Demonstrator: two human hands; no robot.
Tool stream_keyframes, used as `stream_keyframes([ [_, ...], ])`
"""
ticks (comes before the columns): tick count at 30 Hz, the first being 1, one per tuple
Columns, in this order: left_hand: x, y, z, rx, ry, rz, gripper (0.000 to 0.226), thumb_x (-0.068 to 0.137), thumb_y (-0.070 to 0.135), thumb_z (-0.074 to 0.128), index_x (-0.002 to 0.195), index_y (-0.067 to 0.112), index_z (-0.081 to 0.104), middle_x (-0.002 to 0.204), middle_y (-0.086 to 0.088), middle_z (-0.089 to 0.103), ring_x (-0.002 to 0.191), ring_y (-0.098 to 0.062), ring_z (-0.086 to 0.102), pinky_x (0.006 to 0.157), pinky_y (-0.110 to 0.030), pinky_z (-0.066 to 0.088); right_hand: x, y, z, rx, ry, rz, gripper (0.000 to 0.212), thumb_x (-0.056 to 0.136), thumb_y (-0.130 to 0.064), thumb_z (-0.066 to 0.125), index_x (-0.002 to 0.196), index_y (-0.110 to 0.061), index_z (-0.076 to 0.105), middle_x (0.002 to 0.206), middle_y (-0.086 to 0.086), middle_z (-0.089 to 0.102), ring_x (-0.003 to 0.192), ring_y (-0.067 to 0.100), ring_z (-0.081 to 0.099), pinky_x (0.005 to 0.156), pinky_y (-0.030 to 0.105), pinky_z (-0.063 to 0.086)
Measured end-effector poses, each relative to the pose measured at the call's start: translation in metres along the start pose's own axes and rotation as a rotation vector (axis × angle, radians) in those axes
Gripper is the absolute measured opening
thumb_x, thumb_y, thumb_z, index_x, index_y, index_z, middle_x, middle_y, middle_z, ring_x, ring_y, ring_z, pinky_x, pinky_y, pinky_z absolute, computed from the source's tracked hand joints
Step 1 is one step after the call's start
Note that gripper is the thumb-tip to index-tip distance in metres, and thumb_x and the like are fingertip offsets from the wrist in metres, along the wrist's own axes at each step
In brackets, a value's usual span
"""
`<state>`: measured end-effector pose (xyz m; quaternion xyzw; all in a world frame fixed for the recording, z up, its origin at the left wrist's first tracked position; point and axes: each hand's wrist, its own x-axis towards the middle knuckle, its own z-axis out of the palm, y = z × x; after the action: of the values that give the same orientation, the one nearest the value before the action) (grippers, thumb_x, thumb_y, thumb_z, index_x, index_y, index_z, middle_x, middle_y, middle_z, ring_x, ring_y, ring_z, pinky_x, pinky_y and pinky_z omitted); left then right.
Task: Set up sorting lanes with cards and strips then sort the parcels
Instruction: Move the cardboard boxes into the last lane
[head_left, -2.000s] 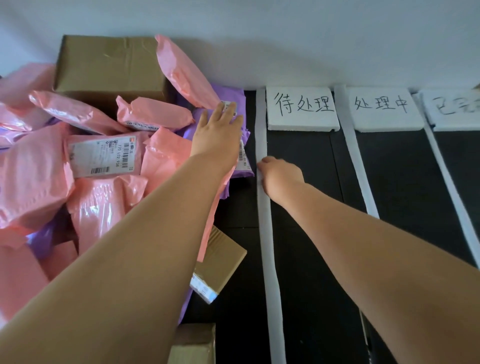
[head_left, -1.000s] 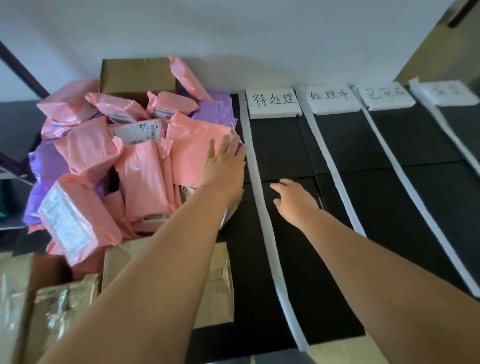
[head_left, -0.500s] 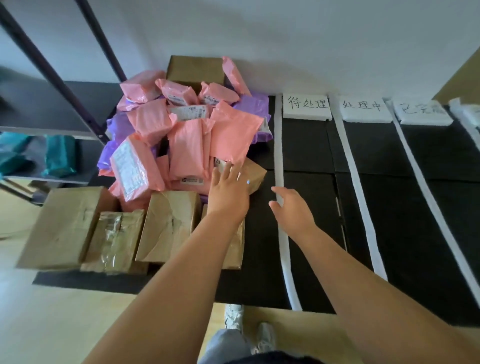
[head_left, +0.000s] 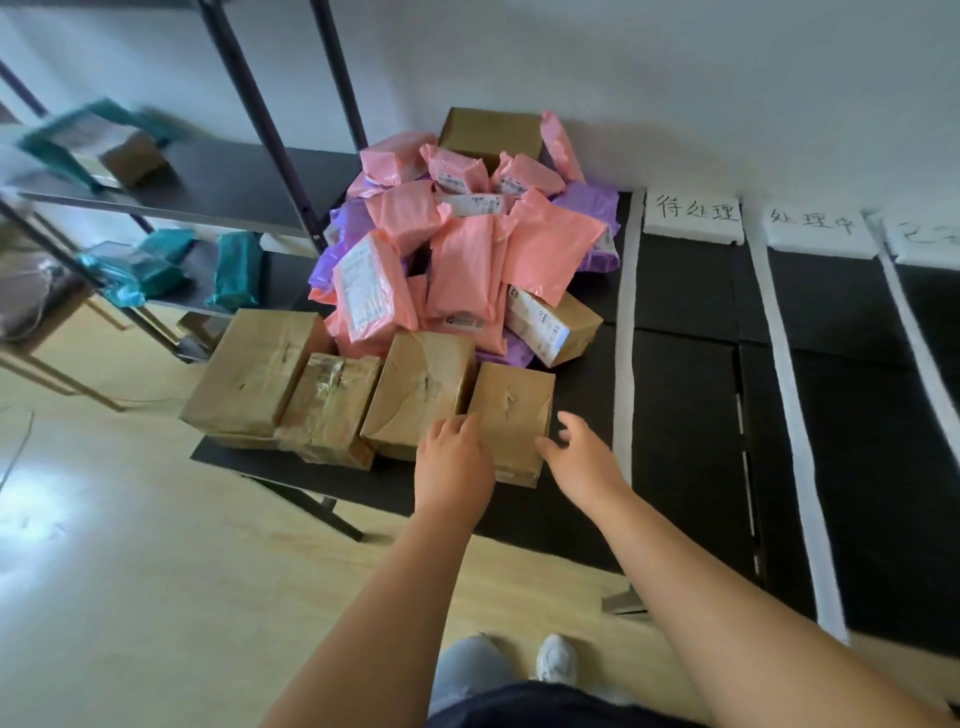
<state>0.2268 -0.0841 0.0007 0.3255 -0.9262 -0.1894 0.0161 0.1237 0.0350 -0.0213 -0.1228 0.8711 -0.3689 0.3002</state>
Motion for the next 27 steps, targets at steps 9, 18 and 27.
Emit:
stream_keyframes([
  [9,0.001,-0.017,0.003,0.210,-0.123,0.115,0.041,0.095,0.021,0.056,0.135,0.016,0.050,0.134,-0.001,0.058,0.132,-0.023,0.040,0.110,-0.038,0.036,-0.015,-0.008,0.025,-0.005,-0.071,0.127,0.054,0.102,-0.036,0.052,0.151,-0.019,0.039,0.146,0.003,0.053,0.131,0.024,0.052,0.103,0.036,0.044],
  [18,-0.001,-0.022,-0.009,-0.128,-0.090,0.074,0.041,0.093,0.025,0.060,0.134,0.021,0.059,0.134,0.004,0.060,0.132,-0.020,0.039,0.109,-0.038,0.030,-0.029,-0.013,0.012,0.083,0.097,0.161,0.050,0.098,-0.033,0.059,0.145,-0.021,0.045,0.136,0.000,0.057,0.121,0.020,0.057,0.086,0.030,0.044],
  [27,0.012,0.003,-0.030,-0.525,-0.069,-0.003,0.039,0.092,0.026,0.067,0.129,0.027,0.057,0.124,0.005,0.057,0.098,-0.009,0.058,0.075,-0.022,0.047,-0.037,-0.026,-0.019,0.274,0.276,0.158,0.040,0.097,-0.048,0.056,0.127,-0.023,0.058,0.112,-0.005,0.059,0.103,0.015,0.056,0.079,0.030,0.045],
])
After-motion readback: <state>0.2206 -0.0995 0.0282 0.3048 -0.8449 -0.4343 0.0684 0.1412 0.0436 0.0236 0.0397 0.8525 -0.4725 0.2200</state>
